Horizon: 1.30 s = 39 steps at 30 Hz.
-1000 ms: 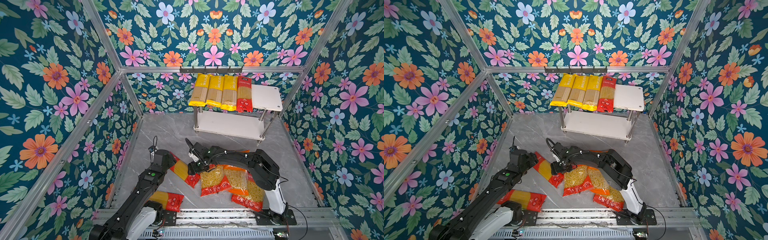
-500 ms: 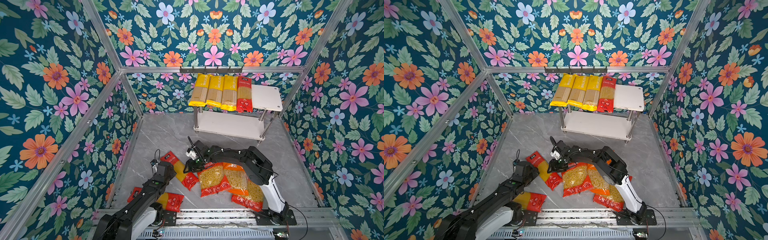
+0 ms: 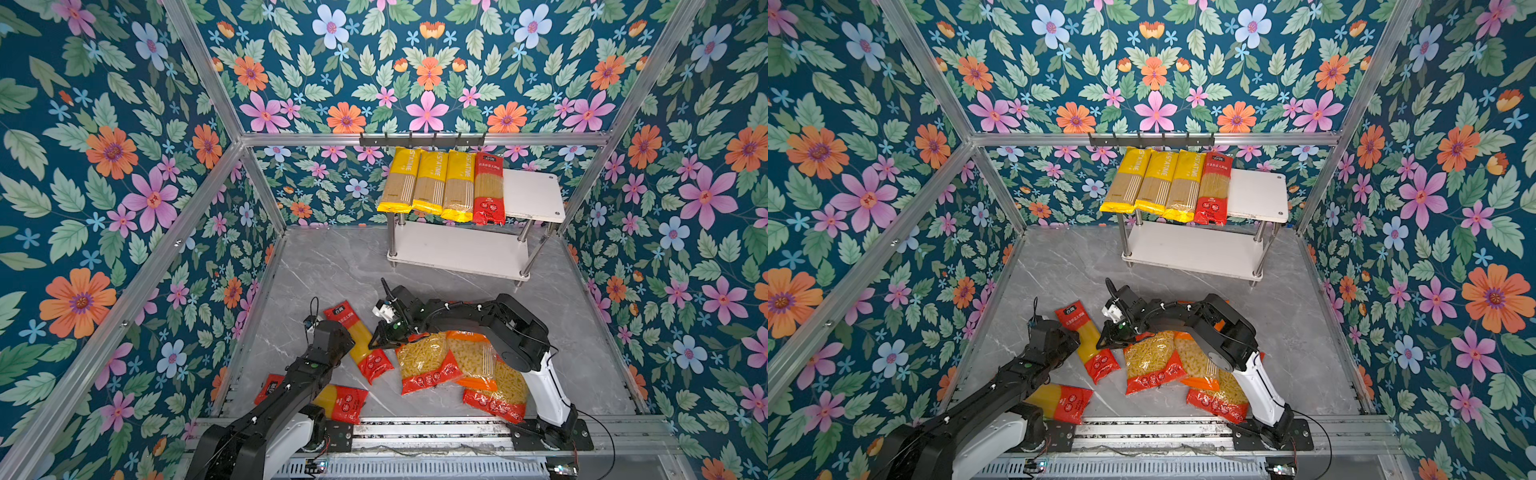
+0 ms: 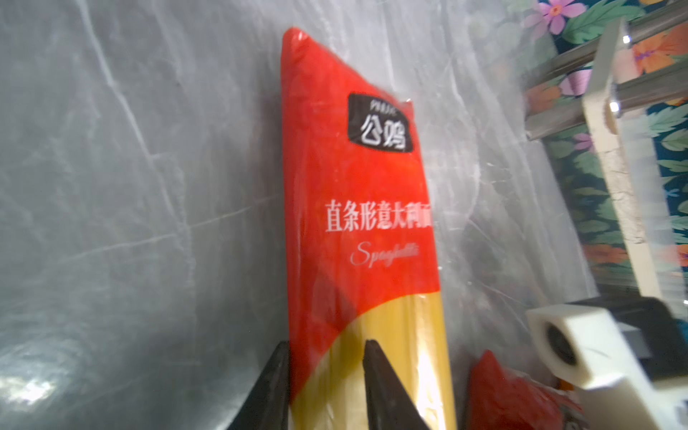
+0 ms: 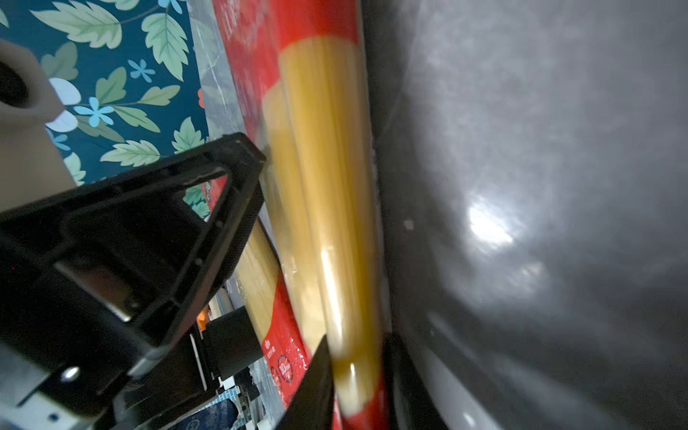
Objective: Arrange pasta packages on shelves
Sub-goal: Pick up the pasta bag from the middle-left of the table.
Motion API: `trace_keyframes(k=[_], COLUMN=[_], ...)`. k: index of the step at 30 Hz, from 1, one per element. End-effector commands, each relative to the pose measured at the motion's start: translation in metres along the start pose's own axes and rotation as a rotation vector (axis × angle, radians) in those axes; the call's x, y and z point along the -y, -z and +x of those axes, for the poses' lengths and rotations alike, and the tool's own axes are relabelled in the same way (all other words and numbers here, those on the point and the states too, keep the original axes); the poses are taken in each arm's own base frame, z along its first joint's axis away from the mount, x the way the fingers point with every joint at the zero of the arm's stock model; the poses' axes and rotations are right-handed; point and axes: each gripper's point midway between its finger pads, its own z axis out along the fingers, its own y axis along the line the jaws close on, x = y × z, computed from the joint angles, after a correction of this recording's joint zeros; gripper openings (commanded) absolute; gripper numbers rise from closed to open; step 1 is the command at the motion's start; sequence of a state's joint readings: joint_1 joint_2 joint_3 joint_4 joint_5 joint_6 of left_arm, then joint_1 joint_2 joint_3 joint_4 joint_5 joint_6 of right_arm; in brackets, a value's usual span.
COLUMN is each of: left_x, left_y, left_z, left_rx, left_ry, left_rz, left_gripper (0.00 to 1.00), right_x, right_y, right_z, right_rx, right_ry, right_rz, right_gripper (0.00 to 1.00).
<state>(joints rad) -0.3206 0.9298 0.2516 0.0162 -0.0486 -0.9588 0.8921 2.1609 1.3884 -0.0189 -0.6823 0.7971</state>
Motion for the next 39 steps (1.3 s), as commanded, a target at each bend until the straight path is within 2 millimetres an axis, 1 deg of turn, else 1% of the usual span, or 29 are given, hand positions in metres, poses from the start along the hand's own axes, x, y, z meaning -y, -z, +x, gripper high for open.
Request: trace_keyframes(k=[1, 3, 7, 9, 14, 17, 23, 24, 31, 36, 39], left_x=[0.012, 0.021, 0.045, 0.058, 0.102, 0.127, 0.166, 0.173, 0.224, 0.253, 0.262], left_y=[0.01, 0.018, 0.036, 0.042, 0.06, 0.068, 0.078, 0.081, 0.114, 0.14, 0.149], left_z=[-0.014, -0.026, -0.049, -0.057, -0.072, -0.073, -0.068, -0.066, -0.069, -0.067, -0.062], left_rx=[0.029, 0.053, 0.101, 0.113, 0.142, 0.13, 0.1, 0.095, 0.079, 0.077, 0.086], left_ry=[-0.049, -0.072, -0.115, -0.129, -0.149, -0.156, -0.139, -0.133, -0.113, -0.144, -0.181], left_rz=[0.004, 0.01, 0.043, 0.076, 0.249, 0.366, 0.6, 0.647, 0.964, 1.135, 1.184], left_gripper=[0.4, 0.44, 0.52, 0.56, 0.65, 0.68, 0.73, 0.74, 0.8, 0.82, 0.83], right_x=[-0.029, -0.038, -0.054, -0.06, -0.068, -0.071, -0.085, -0.096, -0.126, -0.143, -0.154], right_y=[0.015, 0.023, 0.046, 0.058, 0.09, 0.109, 0.149, 0.164, 0.221, 0.255, 0.276], right_z=[-0.015, -0.016, -0.022, -0.025, -0.032, -0.034, -0.028, -0.025, -0.009, -0.002, 0.003], right_rx=[0.063, 0.08, 0.131, 0.162, 0.255, 0.308, 0.438, 0.473, 0.65, 0.738, 0.78], right_ry=[0.007, 0.017, 0.044, 0.057, 0.096, 0.121, 0.247, 0.288, 0.466, 0.525, 0.548], right_rz=[-0.103, -0.121, -0.153, -0.164, -0.181, -0.192, -0.182, -0.193, -0.197, -0.192, -0.215], right_gripper=[0.2, 0.17, 0.12, 0.11, 0.07, 0.05, 0.03, 0.03, 0.0, 0.0, 0.0])
